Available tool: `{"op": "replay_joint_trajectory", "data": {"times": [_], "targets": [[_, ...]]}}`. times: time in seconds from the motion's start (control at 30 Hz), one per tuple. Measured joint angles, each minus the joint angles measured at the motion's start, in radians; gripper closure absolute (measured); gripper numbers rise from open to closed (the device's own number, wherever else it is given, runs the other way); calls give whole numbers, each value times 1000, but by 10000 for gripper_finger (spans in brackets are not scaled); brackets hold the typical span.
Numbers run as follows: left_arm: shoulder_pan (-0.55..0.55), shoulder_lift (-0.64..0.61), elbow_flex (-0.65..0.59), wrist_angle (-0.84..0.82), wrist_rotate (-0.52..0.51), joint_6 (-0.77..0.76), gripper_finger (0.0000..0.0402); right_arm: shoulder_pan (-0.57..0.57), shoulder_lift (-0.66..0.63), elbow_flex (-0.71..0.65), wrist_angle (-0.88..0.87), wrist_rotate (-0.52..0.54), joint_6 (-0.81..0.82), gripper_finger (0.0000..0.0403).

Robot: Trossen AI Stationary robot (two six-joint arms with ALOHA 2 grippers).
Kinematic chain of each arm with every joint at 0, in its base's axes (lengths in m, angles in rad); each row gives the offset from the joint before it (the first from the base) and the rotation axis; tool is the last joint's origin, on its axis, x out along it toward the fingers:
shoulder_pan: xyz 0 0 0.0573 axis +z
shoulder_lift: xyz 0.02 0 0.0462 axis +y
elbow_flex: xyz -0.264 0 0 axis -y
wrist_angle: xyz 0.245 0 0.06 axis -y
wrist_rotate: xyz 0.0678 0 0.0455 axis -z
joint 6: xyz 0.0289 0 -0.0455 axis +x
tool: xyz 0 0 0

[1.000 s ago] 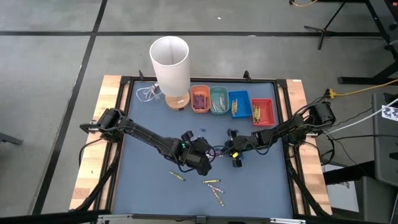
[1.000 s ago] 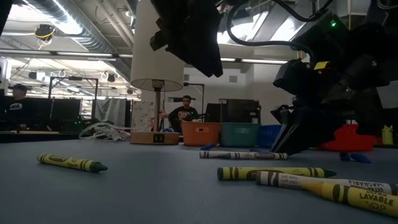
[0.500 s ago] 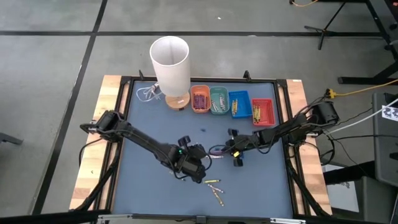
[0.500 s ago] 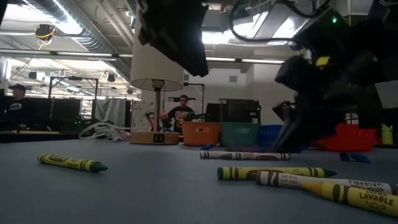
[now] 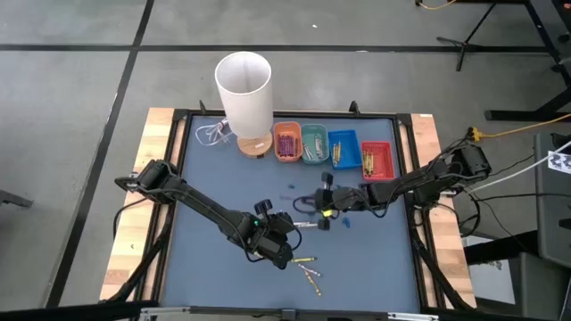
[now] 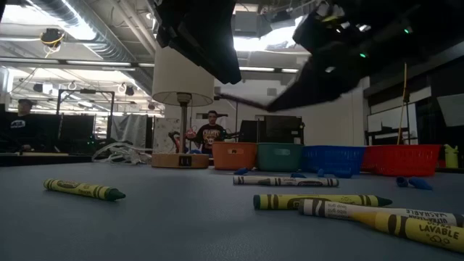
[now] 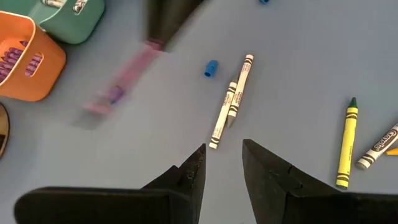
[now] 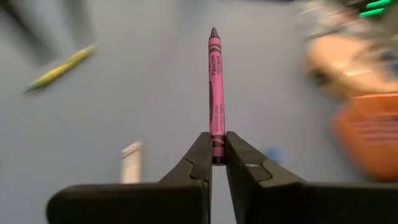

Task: Sort crayons
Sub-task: Put the purple crayon into the light orange bin

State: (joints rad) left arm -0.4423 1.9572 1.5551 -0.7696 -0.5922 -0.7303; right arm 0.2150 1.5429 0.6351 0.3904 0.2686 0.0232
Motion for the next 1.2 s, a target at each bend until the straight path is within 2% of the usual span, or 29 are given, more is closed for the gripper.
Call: {"op": "replay_joint_trajectory", "data": {"times": [0.13,0.23,0.5,0.7,1.03,1.2], "targets": [[0,0,0,0,-1,0,311,-14,0,39,2,218,-7,377],[0,0,0,0,-1,0,311,-60,0,51,3,278,-3,377],[1,0,0,0,-26,0,311,-256,0,53,40,224,188,377],[2,0,0,0,-41,7,311,-366,18,54,134,118,334,377],[2,0,0,-6,-48,8,311,-392,158,54,377,132,401,377],[2,0,0,-7,-47,8,311,-392,187,54,416,129,402,377]]}}
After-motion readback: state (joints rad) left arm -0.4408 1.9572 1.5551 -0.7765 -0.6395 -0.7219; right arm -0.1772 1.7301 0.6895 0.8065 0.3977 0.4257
